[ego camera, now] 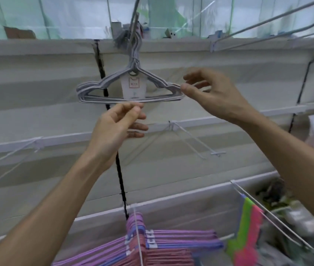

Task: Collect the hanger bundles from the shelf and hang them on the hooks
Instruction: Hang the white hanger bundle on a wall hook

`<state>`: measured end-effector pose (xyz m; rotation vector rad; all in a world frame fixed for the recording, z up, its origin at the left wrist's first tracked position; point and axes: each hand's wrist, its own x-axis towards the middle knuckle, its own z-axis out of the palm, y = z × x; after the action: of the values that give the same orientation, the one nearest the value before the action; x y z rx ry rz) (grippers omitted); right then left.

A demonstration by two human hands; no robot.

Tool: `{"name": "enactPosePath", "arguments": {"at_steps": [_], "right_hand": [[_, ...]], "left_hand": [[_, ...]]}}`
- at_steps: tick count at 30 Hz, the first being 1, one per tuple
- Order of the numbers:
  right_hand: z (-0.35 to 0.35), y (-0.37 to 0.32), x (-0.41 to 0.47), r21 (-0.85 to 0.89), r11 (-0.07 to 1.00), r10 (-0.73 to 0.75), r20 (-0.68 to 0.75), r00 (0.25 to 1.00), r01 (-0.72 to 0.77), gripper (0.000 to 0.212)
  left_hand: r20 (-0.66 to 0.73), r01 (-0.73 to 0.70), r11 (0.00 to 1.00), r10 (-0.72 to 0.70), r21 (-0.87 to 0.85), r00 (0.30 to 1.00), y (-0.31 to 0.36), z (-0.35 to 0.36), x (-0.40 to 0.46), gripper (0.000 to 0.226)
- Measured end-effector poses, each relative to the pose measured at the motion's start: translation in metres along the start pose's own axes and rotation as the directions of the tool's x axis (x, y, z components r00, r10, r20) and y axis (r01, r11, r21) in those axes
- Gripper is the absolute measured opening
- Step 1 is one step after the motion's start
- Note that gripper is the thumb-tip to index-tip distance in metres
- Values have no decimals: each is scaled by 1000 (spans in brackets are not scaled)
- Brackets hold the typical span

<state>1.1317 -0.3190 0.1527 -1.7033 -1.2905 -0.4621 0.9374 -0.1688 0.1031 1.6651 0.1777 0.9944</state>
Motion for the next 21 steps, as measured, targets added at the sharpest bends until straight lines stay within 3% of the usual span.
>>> {"name": "enactPosePath", "arguments": {"at_steps": [3, 9, 16, 21], "right_hand": [[-25, 2, -26, -29, 998, 50, -78, 996, -53, 33], [-101, 19, -87, -105, 982, 135, -196, 971, -158, 27], [-227, 38, -177, -212, 933, 216, -315, 924, -291, 24], [-327, 48, -253, -285, 874, 287, -351, 891, -393, 19]], "left_hand": [[99, -115, 991, 108, 65, 989, 0, 25, -15, 13], [322, -265, 964, 242, 31, 915, 15, 102, -43, 17], [521, -319, 942, 323, -101, 790, 37, 223, -79, 22], [598, -262, 945, 327, -197, 731, 47, 322, -116, 21]]}}
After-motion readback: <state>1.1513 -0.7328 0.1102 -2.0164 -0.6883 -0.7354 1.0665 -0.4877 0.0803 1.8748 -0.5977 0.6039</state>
